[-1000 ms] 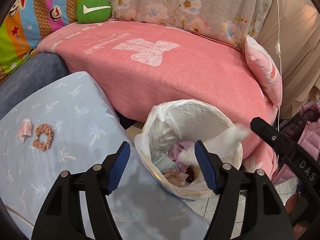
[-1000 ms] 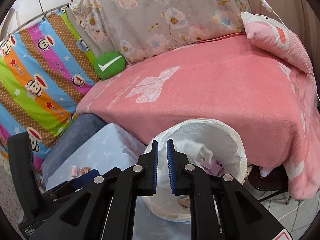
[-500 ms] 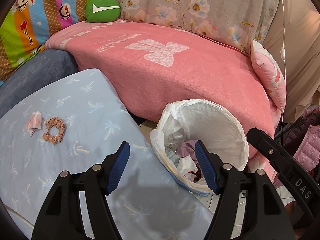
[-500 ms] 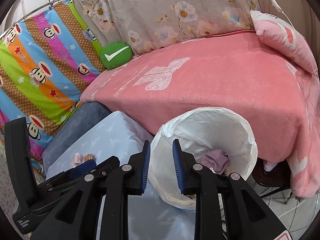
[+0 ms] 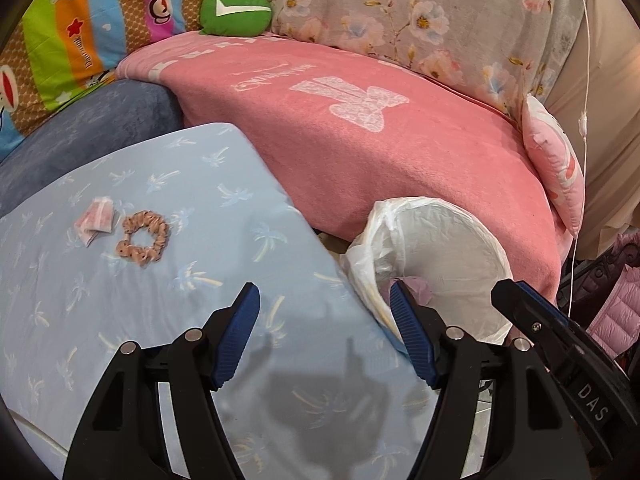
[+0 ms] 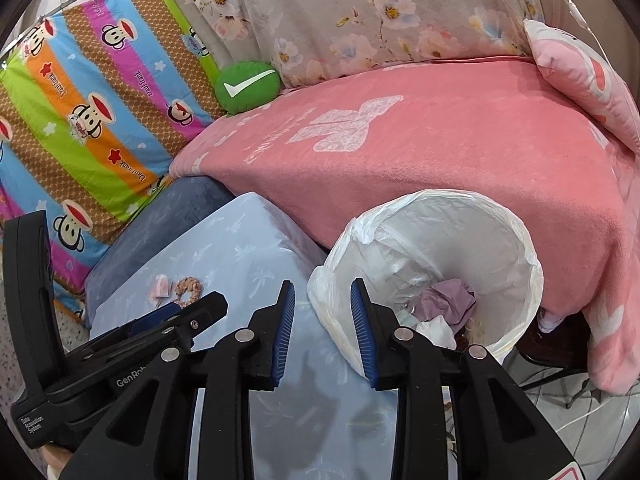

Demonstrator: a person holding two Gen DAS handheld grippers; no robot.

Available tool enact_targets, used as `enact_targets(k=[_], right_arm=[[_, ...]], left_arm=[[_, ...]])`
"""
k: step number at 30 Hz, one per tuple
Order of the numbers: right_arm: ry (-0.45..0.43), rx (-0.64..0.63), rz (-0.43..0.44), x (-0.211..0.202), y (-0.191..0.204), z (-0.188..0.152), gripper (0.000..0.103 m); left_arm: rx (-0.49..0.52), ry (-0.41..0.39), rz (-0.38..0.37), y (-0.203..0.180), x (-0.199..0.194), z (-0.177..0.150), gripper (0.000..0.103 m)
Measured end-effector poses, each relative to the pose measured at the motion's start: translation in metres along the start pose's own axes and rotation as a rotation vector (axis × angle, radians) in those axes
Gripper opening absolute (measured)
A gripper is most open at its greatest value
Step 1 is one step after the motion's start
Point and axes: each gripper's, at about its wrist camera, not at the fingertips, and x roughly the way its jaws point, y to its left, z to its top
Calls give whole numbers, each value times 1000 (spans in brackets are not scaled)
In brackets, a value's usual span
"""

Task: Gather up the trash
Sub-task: 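Return both open tools to the tissue packet and brown scrunchie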

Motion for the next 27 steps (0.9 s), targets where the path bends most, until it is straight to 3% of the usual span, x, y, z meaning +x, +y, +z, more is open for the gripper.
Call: enact_targets(k=[19, 23, 27], right_arm=[[86, -119, 39, 36, 64, -24, 36], [102, -139, 38, 46, 77, -32, 44], [133, -169, 43, 62, 93, -40, 46]], left_arm=[[-114, 25, 60, 71, -2, -18, 65], [-129, 31, 73, 86, -1, -22, 65], [-150, 35, 104, 108, 2, -27, 72]])
